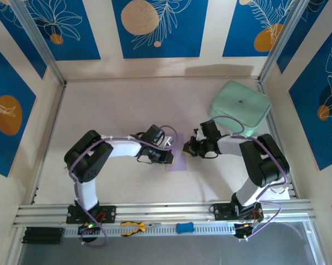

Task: Fold a paper plane with a square sheet of paper (pick it up from the middle)
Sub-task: Fold the triangle a second time at the center of the table, then turn over the paper at the center of the table.

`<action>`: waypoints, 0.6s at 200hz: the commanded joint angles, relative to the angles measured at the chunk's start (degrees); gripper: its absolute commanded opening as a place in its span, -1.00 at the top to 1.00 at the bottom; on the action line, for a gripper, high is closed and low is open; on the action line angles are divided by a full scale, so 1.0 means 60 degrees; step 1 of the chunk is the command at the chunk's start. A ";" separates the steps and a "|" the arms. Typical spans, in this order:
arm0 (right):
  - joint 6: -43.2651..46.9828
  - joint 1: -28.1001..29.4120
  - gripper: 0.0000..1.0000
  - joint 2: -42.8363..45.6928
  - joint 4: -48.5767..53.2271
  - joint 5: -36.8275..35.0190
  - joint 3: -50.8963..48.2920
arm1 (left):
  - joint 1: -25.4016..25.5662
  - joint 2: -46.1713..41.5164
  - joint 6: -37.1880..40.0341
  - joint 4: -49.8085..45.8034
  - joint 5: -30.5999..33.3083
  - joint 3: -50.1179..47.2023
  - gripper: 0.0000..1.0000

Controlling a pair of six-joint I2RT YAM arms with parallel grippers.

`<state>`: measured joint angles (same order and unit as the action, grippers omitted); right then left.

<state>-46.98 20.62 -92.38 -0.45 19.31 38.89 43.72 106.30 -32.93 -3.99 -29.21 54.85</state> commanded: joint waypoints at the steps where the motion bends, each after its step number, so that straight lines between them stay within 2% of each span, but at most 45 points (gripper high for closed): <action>1: 0.0028 -0.0037 0.73 0.1218 0.0779 -0.0371 -0.0009 | 0.0131 -0.0616 -0.0184 -0.0784 0.0522 -0.0331 0.99; 36: -0.0568 0.0132 0.58 0.2689 0.1365 -0.0825 -0.0862 | 0.0112 -0.1295 0.0299 -0.1460 0.1129 0.0454 0.89; 64: -0.1231 0.0576 0.38 0.3779 0.1526 -0.1038 -0.1632 | 0.0055 -0.0845 0.0762 -0.1950 0.1192 0.0992 0.89; 90: -0.1677 0.1066 0.34 0.4484 0.1741 -0.1193 -0.2061 | 0.0040 -0.0464 0.0896 -0.1969 0.1100 0.1123 0.90; 120: -0.2320 0.1691 0.25 0.4862 0.1557 -0.1310 -0.2495 | 0.0044 -0.0304 0.1045 -0.2158 0.1507 0.1079 0.92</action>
<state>-56.47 28.40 -64.86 8.19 12.38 25.65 44.14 103.02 -28.93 -13.65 -22.59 60.73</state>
